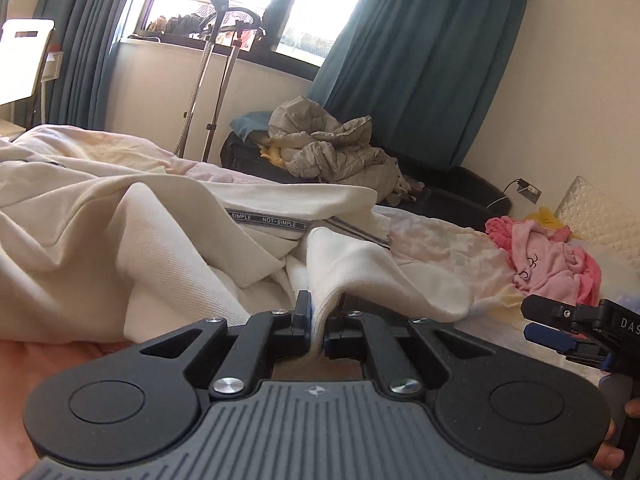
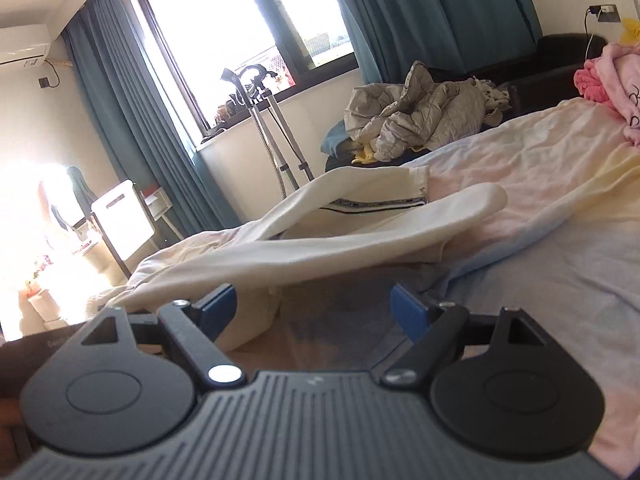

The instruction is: Fold clothes

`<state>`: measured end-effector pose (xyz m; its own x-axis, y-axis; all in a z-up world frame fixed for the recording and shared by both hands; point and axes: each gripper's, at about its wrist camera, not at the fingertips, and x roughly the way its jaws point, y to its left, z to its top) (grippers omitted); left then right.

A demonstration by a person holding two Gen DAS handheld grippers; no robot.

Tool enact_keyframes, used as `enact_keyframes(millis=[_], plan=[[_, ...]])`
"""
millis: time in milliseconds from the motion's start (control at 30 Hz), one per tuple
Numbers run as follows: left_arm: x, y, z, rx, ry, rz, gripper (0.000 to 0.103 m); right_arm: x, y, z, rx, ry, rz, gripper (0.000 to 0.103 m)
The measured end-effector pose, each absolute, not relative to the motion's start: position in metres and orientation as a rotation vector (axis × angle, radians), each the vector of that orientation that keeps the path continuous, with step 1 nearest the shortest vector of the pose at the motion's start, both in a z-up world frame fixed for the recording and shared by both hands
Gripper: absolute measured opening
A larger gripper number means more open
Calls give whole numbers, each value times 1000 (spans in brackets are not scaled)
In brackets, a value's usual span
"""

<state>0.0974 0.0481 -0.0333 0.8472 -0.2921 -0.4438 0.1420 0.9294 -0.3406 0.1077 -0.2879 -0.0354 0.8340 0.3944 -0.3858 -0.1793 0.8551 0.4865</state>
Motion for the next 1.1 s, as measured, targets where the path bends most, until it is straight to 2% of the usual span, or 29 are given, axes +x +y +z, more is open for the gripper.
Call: enact_keyframes(millis=[133, 333, 433, 500, 567, 633, 700, 833, 867, 1000, 1033, 1100], plan=[[96, 75, -54, -508, 590, -196, 7, 122, -298, -59, 589, 629, 272, 85], [100, 83, -54, -524, 556, -195, 7, 153, -330, -120, 916, 795, 98, 85], [101, 89, -64, -554, 572, -186, 7, 178, -345, -143, 1078, 799, 73, 85], [104, 93, -69, -580, 582, -180, 7, 195, -351, -147, 1059, 777, 48, 83], [108, 97, -73, -601, 588, -171, 7, 210, -355, -145, 1022, 734, 45, 67], [114, 103, -78, -639, 593, -162, 7, 221, -357, -143, 978, 695, 52, 59], [120, 107, -84, -655, 602, -149, 7, 231, -356, -148, 969, 697, 60, 56], [129, 109, -91, -649, 609, -134, 7, 243, -361, -160, 944, 663, 6, 29], [131, 110, -93, -647, 610, -134, 7, 245, -364, -161, 931, 648, -19, 25], [133, 110, -94, -648, 614, -173, 7, 252, -379, -164, 911, 609, -67, 21], [133, 109, -93, -637, 612, -176, 7, 254, -384, -165, 903, 603, -75, 12], [132, 107, -92, -616, 609, -183, 7, 253, -387, -161, 904, 582, -82, 6]])
